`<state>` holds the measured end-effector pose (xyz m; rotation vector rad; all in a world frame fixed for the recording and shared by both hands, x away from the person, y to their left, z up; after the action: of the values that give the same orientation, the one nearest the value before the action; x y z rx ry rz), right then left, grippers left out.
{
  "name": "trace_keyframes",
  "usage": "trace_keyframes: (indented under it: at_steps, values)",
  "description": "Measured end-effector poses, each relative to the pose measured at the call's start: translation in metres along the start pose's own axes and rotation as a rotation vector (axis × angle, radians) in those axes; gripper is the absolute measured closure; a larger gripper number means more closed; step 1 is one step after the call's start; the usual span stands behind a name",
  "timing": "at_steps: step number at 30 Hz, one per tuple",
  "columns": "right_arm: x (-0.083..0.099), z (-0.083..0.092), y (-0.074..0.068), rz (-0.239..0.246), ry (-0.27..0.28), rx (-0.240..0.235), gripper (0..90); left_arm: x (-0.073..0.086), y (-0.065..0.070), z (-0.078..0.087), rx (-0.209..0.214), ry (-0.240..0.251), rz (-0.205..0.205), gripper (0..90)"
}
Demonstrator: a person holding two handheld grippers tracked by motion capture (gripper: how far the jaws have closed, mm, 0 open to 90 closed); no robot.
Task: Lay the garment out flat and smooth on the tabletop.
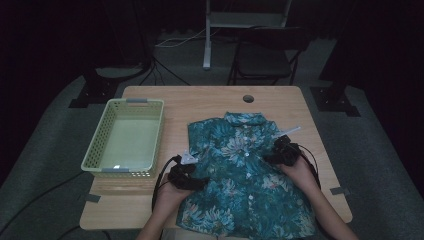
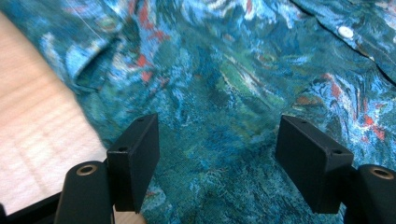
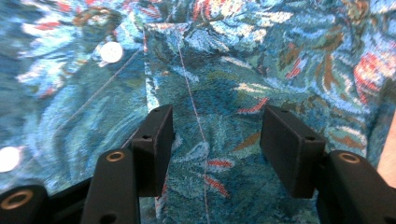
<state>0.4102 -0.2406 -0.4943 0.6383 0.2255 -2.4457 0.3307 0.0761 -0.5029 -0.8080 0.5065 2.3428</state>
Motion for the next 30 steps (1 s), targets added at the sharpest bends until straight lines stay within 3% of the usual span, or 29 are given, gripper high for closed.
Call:
trace_keyframes:
  at_steps: [11,18,24,30]
  values:
    - [-0.02,-0.011,0.026,0.034,-0.001,-0.015,42.7,-0.009,0.008,-0.011,-0.027,0.008,-0.025,33.0]
    - [-0.032,-0.017,0.042,0.026,-0.023,-0.011,41.9,-0.021,0.002,-0.022,-0.048,0.016,-0.047,33.0]
    - [-0.034,-0.018,0.046,0.019,-0.025,-0.006,41.7,-0.026,0.0,-0.027,-0.069,0.015,-0.064,33.0]
    - [-0.035,-0.017,0.045,0.0,-0.035,-0.035,36.0,-0.022,0.002,-0.022,-0.021,0.062,-0.026,29.4]
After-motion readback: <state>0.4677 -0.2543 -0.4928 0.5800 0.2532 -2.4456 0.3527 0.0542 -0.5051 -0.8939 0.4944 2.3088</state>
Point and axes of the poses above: each handheld gripper's, and its own axes: z roughly backward along the jaws, x roughly out of its underside, y roughly to its right, the point moved 4 cm from there along -z, roughly forward along the jaws, and after that the axes turned 3 degrees about -y, right-handed, at the moved point
